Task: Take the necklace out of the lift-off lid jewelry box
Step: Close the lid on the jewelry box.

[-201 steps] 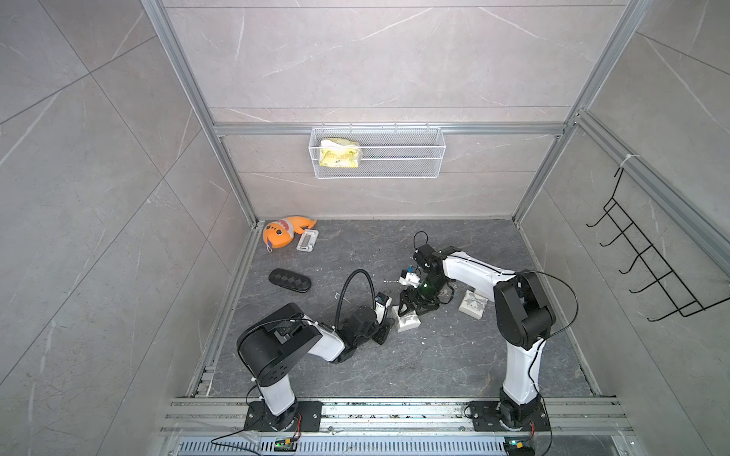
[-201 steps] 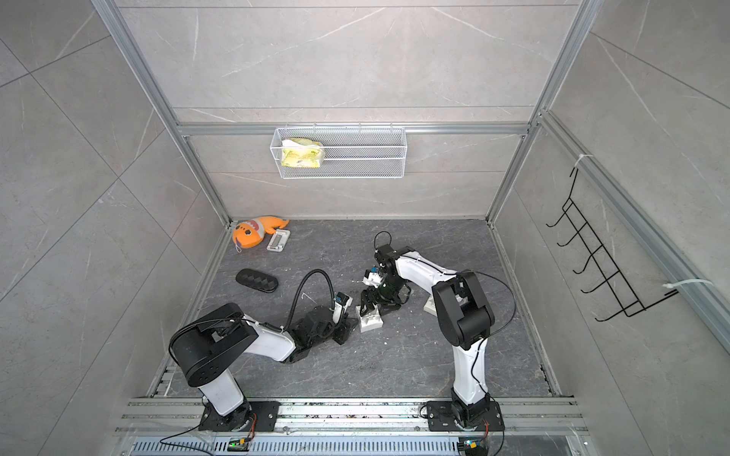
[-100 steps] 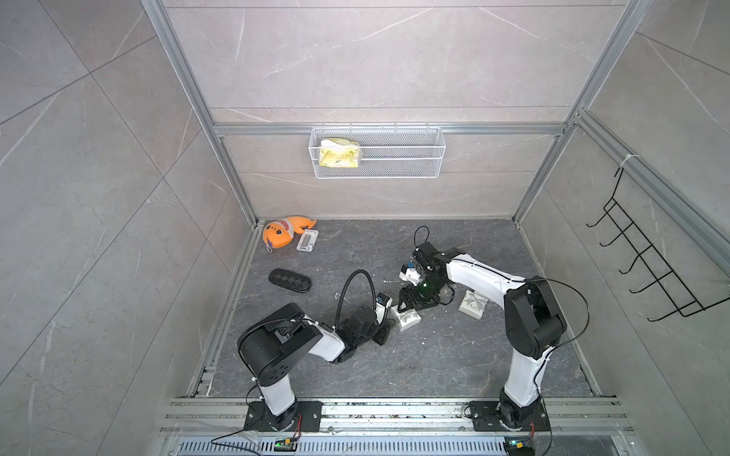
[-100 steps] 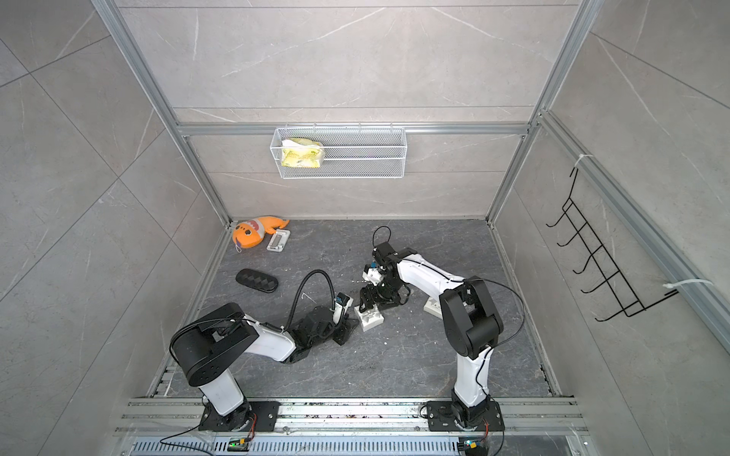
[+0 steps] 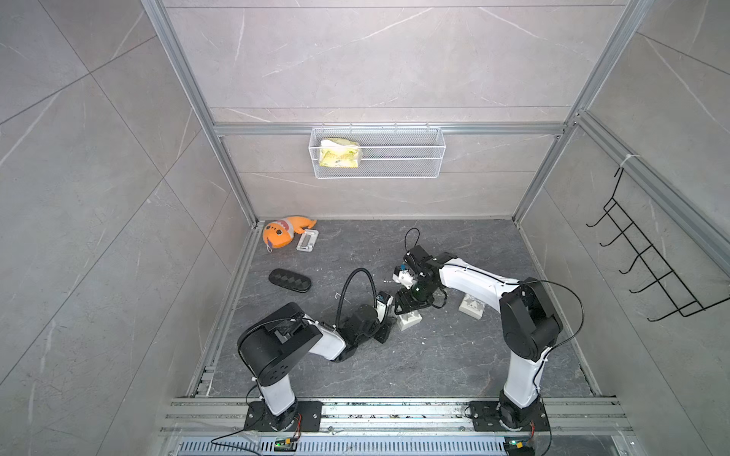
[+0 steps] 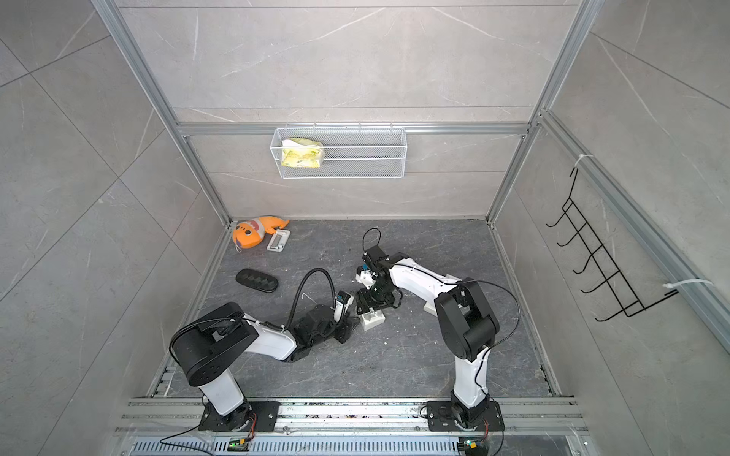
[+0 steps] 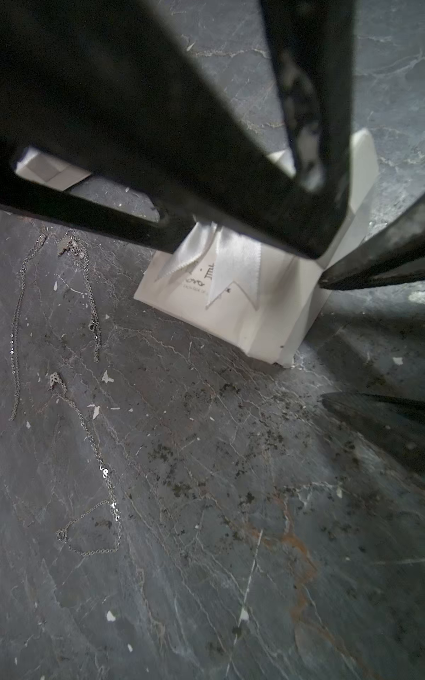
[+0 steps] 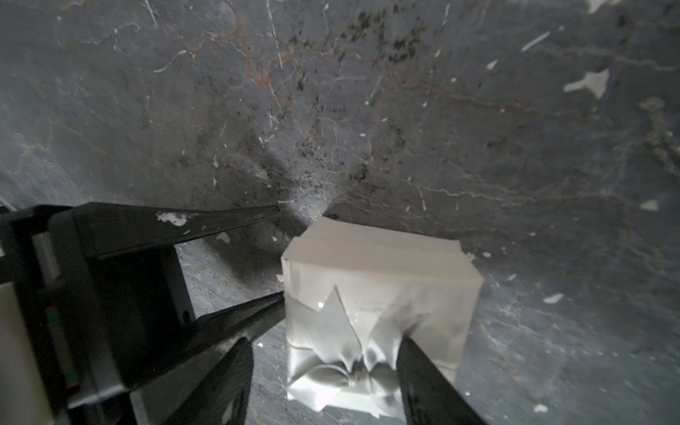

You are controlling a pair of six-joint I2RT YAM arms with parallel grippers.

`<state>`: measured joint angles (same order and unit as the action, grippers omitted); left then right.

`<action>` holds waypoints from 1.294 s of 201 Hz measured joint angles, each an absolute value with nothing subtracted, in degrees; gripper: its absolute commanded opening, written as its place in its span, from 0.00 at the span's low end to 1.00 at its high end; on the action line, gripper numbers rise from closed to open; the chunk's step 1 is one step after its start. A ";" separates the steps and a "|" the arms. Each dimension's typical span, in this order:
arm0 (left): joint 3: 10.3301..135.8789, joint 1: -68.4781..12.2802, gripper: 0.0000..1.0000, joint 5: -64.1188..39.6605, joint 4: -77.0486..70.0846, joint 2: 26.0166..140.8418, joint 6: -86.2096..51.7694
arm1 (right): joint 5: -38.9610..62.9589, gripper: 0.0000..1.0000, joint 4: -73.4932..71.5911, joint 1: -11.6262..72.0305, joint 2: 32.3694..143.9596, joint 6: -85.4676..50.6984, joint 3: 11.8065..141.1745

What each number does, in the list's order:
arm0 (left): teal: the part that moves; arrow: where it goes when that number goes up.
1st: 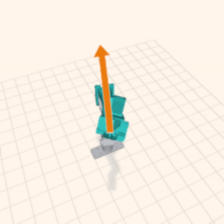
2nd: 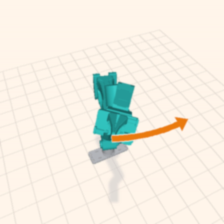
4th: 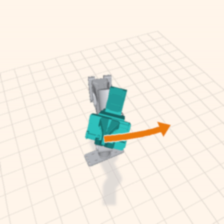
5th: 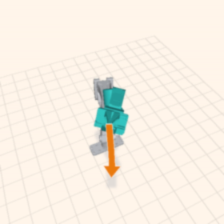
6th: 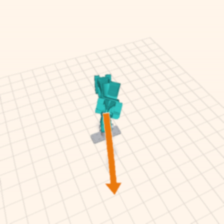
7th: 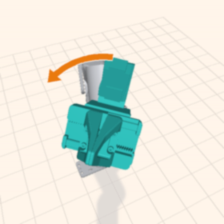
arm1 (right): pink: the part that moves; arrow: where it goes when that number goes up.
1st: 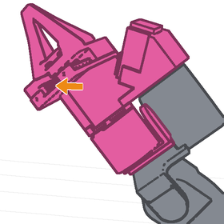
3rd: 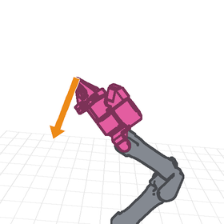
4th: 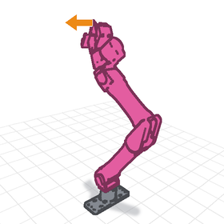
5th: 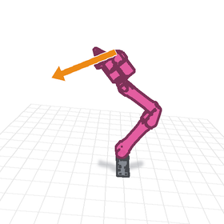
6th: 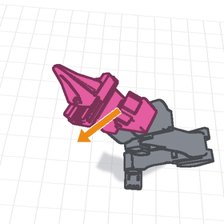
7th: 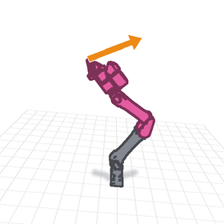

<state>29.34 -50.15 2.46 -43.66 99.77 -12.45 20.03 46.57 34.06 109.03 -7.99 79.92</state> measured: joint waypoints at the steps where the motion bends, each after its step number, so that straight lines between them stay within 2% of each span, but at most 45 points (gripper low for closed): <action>1: 29.34 -50.15 0.49 2.46 -43.66 99.77 -12.45 | 19.97 0.62 46.59 34.11 109.03 -7.99 79.90; 102: 26.81 -50.15 0.49 3.81 -42.50 97.23 -14.39 | 11.44 0.64 45.80 36.86 102.56 -9.06 77.10; 148: 24.49 -50.15 0.49 5.54 -39.20 92.18 -14.92 | 8.43 0.60 46.33 37.67 100.49 -9.28 77.08; 208: 23.79 -48.51 0.50 7.42 -31.09 80.53 -14.96 | 6.68 0.59 45.39 38.54 104.12 -9.28 76.16; 260: 23.73 -42.26 0.51 6.94 -21.32 66.52 -15.00 | 5.23 0.59 44.71 39.62 106.41 -9.28 75.99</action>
<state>23.73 -42.26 6.94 -21.32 66.52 -15.00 5.23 44.71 39.62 106.41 -9.28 75.99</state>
